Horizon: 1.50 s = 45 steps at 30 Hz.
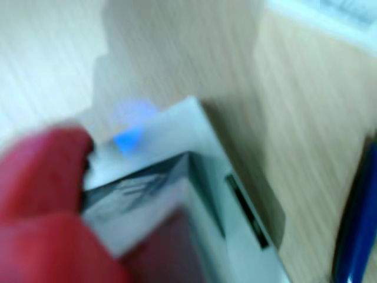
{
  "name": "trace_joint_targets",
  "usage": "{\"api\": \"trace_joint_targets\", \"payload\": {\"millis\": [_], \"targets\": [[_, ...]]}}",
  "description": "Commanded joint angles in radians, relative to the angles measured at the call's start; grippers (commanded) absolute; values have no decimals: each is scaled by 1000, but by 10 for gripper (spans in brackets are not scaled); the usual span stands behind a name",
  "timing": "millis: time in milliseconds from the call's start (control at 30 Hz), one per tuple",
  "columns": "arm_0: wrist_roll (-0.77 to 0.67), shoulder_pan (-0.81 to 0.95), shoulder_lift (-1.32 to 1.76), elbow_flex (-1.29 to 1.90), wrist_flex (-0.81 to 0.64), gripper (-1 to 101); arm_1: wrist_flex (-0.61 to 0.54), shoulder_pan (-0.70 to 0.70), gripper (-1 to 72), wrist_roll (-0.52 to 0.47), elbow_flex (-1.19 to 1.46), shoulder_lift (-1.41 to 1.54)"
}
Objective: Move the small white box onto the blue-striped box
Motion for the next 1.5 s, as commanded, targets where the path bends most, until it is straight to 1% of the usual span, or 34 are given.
{"api": "trace_joint_targets", "payload": {"millis": [0, 67, 167, 267, 300, 333, 367, 500, 533, 633, 700, 767, 833, 900, 1000, 1067, 1167, 1267, 1467], "targets": [[-86, 112, -114, -267, 137, 247, 2, 17, 570, -12, -31, 17], [-126, 170, -138, -337, 198, 308, 67, -2, 585, 5, -75, 97], [-152, 247, -161, -362, 236, 336, 176, -31, 597, 40, -124, 227], [-160, 278, -166, -318, 192, 347, 268, -63, 599, 77, -97, 345], [-160, 287, -175, -299, 167, 348, 287, -55, 599, 84, -83, 371], [-163, 304, -198, -291, 147, 350, 296, -15, 599, 86, -98, 422], [-172, 336, -232, -288, 132, 352, 350, 14, 599, 72, -147, 448], [-215, 523, -482, -364, 121, 379, 362, 259, 599, -55, -104, 578], [-227, 566, -571, -408, 137, 396, 357, 348, 607, -103, -95, 603], [-255, 672, -825, -554, 207, 422, 321, 699, 620, -275, -98, 649], [-247, 756, -954, -660, 287, 422, 296, 881, 628, -368, -51, 699], [-242, 839, -1088, -787, 379, 423, 282, 979, 629, -433, 35, 782], [-244, 876, -1209, -862, 407, 436, 276, 1040, 629, -472, 109, 865], [-236, 890, -1327, -902, 403, 436, 281, 1074, 629, -494, 137, 911], [-186, 916, -1483, -991, 405, 437, 276, 1078, 629, -503, 186, 965], [-146, 908, -1614, -1106, 423, 441, 276, 1077, 629, -517, 216, 1000], [-144, 888, -1761, -1293, 433, 468, 262, 1091, 629, -546, 262, 1040], [-141, 905, -1807, -1345, 433, 485, 239, 1108, 630, -574, 314, 1072], [-133, 896, -2029, -1331, 433, 483, 218, 1108, 637, -581, 362, 1114]]}}
